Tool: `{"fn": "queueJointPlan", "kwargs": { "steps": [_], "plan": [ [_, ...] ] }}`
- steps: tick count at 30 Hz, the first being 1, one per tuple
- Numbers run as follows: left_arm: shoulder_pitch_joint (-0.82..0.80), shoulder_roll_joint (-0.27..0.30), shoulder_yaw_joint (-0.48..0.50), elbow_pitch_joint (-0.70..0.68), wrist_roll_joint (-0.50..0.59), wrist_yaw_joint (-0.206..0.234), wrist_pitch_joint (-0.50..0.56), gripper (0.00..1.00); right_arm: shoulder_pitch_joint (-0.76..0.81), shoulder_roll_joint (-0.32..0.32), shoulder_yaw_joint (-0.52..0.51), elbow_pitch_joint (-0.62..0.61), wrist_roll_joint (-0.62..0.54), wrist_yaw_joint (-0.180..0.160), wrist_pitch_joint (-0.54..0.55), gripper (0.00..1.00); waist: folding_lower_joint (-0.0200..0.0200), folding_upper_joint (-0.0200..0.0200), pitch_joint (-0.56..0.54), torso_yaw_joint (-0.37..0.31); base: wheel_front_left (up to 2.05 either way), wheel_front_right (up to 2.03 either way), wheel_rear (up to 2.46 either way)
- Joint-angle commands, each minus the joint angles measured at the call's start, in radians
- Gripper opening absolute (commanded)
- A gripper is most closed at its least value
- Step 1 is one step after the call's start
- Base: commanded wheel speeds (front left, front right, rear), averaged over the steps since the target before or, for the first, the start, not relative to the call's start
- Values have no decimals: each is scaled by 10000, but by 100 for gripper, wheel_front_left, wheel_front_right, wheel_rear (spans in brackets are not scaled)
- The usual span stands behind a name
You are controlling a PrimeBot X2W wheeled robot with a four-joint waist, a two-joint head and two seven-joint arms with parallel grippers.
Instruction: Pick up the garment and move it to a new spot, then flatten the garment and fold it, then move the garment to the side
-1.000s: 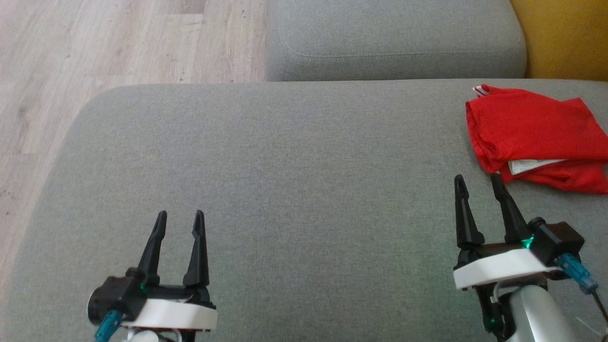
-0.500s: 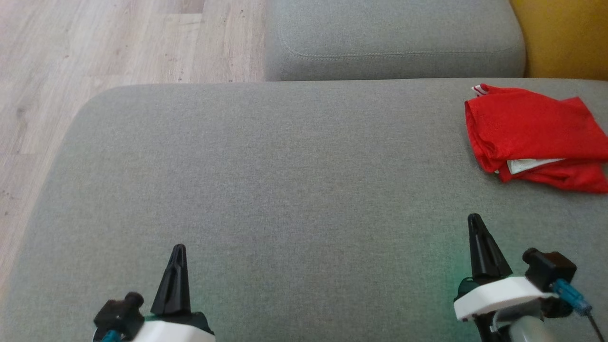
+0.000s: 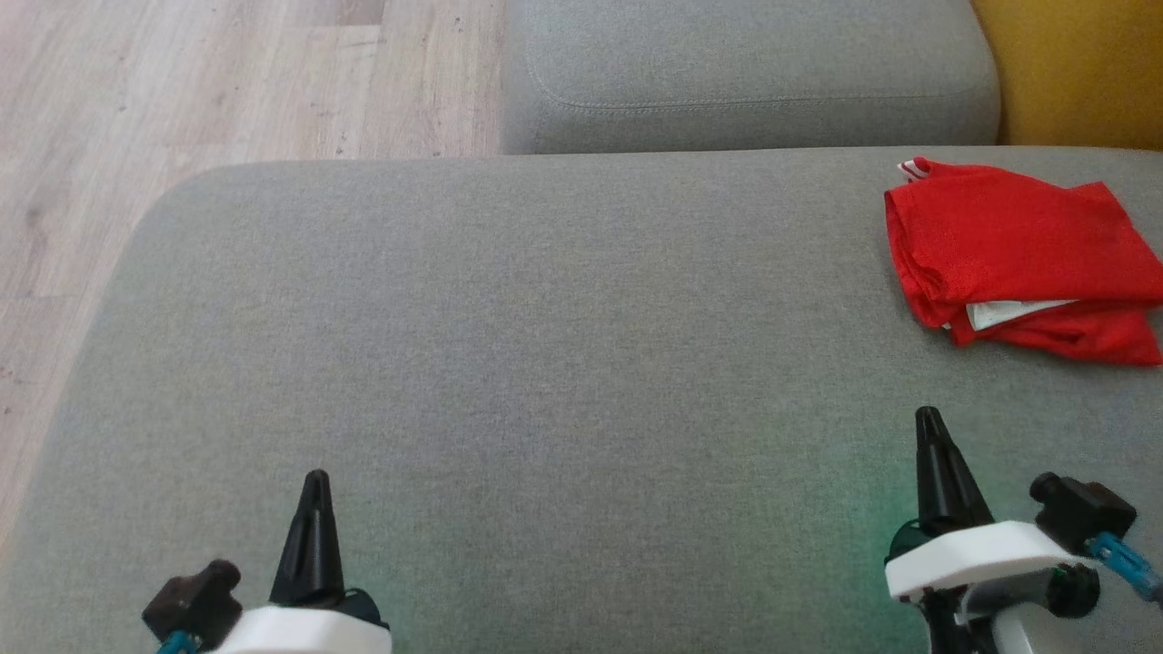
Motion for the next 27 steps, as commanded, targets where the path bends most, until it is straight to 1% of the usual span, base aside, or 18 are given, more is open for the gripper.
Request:
{"fn": "queueJointPlan", "kwargs": {
  "steps": [1,27],
  "plan": [
    [-558,12,156,-355,-286,-30,57,0,-539,-41,-63,-392,333,-4,82,0,0,0,3,-7,0,0,0],
    [-794,22,641,-399,-2922,-65,794,0,-621,-61,-400,-569,3123,-7,787,0,-1,0,47,-128,0,0,0]
  ]
}}
